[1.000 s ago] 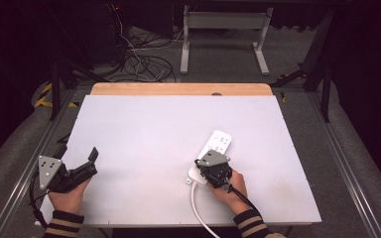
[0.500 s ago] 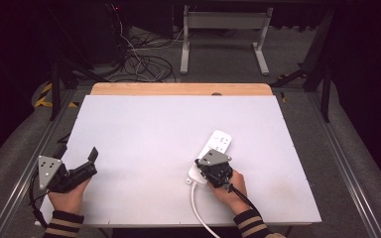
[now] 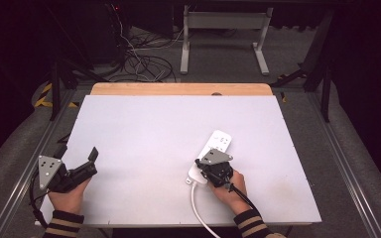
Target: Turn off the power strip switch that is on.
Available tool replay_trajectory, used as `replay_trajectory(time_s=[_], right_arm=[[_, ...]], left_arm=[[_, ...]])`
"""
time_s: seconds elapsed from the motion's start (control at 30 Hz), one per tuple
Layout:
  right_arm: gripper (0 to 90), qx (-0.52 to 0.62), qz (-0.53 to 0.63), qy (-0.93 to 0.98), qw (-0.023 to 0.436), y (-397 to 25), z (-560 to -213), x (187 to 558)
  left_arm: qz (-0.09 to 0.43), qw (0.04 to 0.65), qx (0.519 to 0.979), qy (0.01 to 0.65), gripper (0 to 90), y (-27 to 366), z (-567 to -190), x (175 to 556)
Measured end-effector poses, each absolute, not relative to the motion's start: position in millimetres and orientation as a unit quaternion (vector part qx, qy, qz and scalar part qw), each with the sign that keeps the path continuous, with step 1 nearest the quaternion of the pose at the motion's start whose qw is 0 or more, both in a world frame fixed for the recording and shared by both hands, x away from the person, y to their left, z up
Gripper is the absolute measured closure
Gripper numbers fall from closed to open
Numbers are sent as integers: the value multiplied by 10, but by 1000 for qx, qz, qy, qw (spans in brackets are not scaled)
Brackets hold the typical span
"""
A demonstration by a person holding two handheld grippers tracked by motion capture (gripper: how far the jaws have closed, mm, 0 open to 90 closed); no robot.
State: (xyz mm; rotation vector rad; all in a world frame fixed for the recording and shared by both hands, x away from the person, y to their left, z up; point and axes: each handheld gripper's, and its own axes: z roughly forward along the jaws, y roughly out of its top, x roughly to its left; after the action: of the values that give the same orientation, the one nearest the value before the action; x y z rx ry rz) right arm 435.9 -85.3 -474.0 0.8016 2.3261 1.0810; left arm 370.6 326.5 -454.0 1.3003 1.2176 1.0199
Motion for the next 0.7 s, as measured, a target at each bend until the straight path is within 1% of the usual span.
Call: replay_trajectory(time_s=[0.27,0.33,0.37,0.4,0.43,0.47,0.5,0.53,0.57,0.6,0.67,0.7], right_arm=[[900,294,413,835,216,-893,-4729,4381],[900,280,432,825,233,-920,-4693,4356],[900,280,432,825,233,-920,-4693,4356],[900,275,468,803,245,-999,-4560,4317],[900,270,491,791,247,-1064,-4484,4290],[900,270,491,791,247,-1064,-4484,4290],[900,259,530,767,253,-1237,-4373,4203],[900,259,530,767,253,-1237,-4373,4203],[900,255,543,756,261,-1345,-4353,4143],[900,247,560,738,285,-1585,-4378,4026],[900,256,569,719,305,-1823,-4412,3951],[900,256,569,719,305,-1823,-4412,3951]], left_arm=[[424,518,543,507,16,3263,-4542,3715],[424,518,543,507,16,3265,-4544,3718],[424,518,543,507,16,3265,-4544,3718],[424,518,544,507,17,3267,-4545,3717],[425,517,544,507,17,3269,-4547,3715],[426,517,543,507,17,3270,-4548,3711],[427,518,542,506,17,3275,-4546,3701],[427,518,542,506,17,3275,-4546,3701],[428,517,542,506,17,3279,-4544,3698],[428,519,538,508,19,3279,-4543,3697],[428,521,536,508,19,3279,-4533,3697],[428,521,536,508,19,3279,-4533,3697]])
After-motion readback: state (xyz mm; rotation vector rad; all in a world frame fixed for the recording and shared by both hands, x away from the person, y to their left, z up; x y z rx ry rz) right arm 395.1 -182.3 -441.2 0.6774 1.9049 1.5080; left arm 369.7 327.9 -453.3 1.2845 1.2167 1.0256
